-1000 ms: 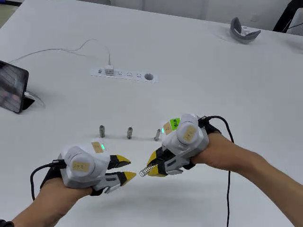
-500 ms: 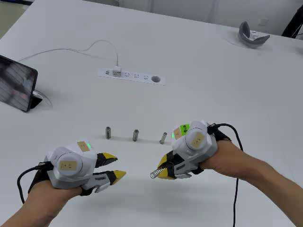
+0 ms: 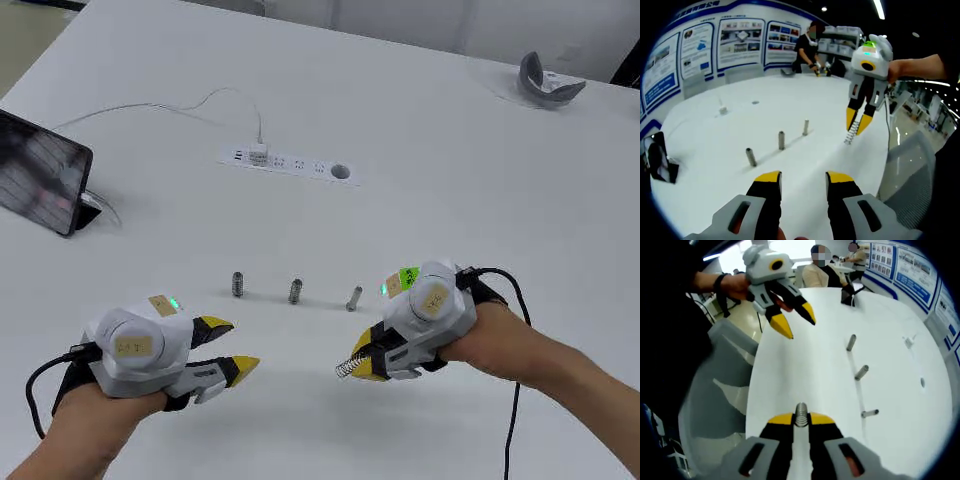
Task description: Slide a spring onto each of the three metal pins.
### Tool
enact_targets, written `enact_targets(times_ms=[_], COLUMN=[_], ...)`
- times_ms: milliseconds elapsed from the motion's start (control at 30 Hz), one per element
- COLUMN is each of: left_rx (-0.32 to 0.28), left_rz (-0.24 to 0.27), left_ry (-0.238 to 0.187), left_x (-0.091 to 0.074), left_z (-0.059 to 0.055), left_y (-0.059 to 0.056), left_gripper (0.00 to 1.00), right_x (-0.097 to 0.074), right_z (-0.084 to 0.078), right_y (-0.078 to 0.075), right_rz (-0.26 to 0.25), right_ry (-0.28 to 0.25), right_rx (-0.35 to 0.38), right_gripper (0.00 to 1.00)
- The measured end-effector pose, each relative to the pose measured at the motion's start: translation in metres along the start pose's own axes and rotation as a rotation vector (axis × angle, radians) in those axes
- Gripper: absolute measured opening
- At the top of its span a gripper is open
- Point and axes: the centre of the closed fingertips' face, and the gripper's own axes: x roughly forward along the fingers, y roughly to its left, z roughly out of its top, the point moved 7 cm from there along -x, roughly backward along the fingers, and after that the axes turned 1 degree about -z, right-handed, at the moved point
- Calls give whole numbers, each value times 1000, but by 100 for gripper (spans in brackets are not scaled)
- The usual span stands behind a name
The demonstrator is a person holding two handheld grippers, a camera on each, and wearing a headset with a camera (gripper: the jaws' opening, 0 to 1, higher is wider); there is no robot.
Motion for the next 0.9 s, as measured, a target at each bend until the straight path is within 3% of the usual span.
enact_targets(times_ms=[567,900], left_rx=[-35,-63], left_rz=[58,93], left_ry=[7,10], left_x=[-12,-21], left_z=[-8,-14], left_y=[16,20], left_gripper=[46,50], right_x=[-9,-13], right_z=[-16,-13], right_y=[-40,-61], right_rz=[-72,-96], right_ry=[37,42], right_rx=[33,40], right_gripper=[12,12])
